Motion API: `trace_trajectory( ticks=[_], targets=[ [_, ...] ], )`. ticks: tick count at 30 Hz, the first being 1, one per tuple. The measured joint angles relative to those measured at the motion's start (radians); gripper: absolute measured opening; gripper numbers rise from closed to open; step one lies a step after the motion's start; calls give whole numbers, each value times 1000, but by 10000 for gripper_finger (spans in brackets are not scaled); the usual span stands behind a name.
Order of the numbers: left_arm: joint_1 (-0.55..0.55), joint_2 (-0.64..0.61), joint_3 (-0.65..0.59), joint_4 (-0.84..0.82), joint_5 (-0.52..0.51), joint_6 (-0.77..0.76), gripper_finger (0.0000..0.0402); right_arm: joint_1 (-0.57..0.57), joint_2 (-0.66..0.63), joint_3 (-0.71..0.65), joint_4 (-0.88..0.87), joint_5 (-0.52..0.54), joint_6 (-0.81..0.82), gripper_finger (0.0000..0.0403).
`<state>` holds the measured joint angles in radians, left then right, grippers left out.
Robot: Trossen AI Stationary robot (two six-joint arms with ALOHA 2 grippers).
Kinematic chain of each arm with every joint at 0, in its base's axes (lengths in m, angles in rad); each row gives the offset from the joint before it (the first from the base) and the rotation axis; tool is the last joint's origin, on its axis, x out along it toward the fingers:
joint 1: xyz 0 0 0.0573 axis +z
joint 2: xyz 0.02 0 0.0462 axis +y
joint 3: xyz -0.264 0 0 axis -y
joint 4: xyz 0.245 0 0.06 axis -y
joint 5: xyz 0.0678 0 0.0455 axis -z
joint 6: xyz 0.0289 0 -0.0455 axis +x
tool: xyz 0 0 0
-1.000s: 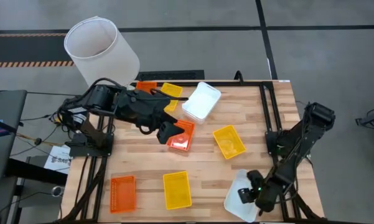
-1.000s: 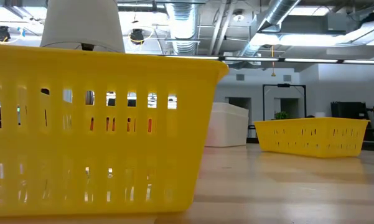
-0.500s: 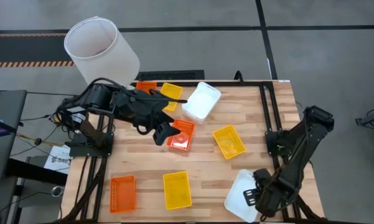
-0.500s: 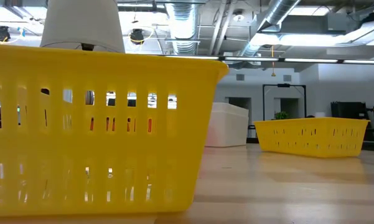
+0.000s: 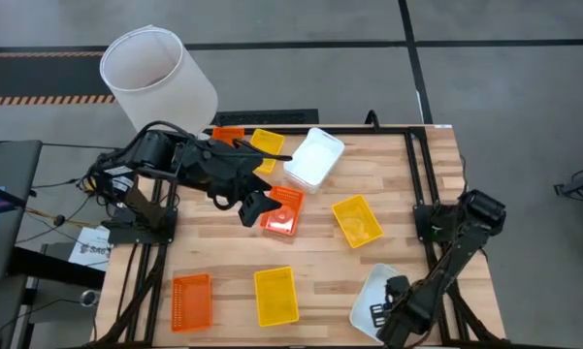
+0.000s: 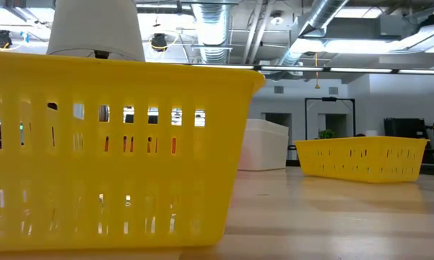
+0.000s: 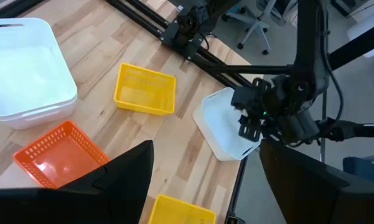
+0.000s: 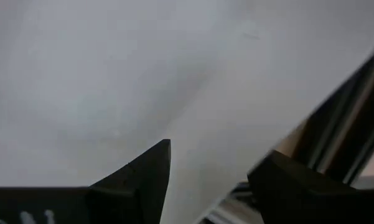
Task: Stack baskets by color
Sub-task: Move the bottom white bin to the center of the table
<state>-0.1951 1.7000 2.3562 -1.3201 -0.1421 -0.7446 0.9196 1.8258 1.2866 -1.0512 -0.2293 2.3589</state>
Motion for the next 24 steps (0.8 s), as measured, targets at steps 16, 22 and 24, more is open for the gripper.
trace_trajectory(
  ticks=[16, 22, 24],
  targets=[
    [0, 1, 0, -102, -18, -10, 281, -466, -5, 1, 45, 231, -738, 225],
    [0, 1, 0, -155, -82, -22, 281, -657, -14, 1, 103, 289, -922, 225],
    [0, 1, 0, -163, -94, -23, 281, -711, -14, 1, 140, 310, -979, 223]
  ],
)
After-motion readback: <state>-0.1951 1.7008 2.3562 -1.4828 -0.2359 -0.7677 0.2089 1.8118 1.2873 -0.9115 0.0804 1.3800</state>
